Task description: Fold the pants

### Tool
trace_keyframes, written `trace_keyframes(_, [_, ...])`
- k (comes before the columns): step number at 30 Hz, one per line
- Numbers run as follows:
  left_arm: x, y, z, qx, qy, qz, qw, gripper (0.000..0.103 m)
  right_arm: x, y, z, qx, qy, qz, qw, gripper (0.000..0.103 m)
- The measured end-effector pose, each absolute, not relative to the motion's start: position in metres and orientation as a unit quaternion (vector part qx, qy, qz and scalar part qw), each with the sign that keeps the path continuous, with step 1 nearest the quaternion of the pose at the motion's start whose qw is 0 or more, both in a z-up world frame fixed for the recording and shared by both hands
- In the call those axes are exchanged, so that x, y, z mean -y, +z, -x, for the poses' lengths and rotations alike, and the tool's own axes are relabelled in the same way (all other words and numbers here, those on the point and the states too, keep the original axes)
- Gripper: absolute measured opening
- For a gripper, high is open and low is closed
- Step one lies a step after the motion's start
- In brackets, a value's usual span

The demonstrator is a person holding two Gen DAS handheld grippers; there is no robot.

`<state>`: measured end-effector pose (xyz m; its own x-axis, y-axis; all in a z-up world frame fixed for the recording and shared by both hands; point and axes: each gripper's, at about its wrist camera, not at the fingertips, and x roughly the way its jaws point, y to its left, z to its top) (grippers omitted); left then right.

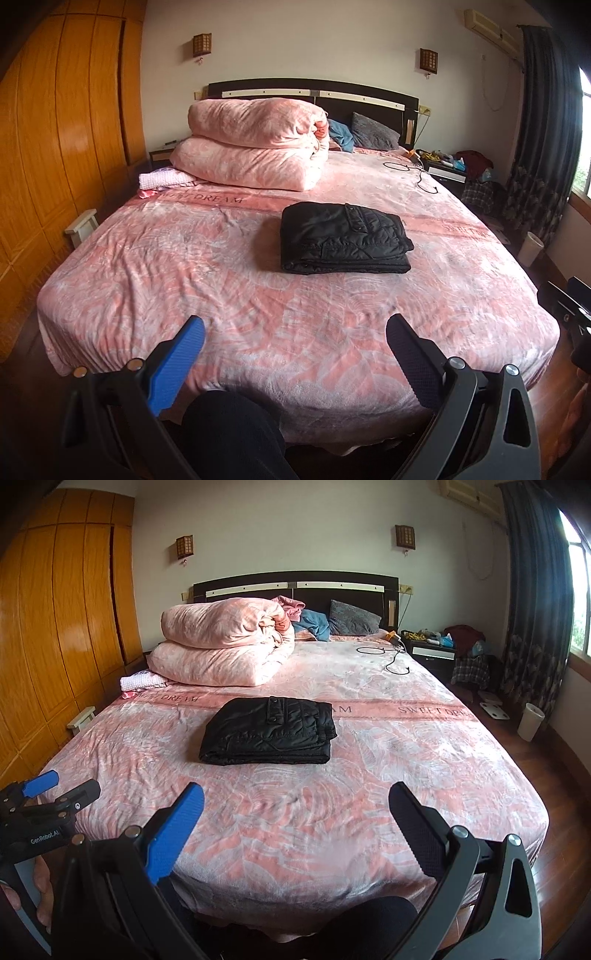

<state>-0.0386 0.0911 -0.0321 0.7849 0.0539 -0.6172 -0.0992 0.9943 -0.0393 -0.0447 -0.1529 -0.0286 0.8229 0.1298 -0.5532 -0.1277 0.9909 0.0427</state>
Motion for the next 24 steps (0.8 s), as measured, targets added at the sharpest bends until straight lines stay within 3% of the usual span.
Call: trace_keyframes(24, [-0.084,-0.033,0.025,-0.316,0.034,0.027,0.948,0.099,0.146,-0.039,0.019,-0.309,0.077,-0.007,0.948,0.1])
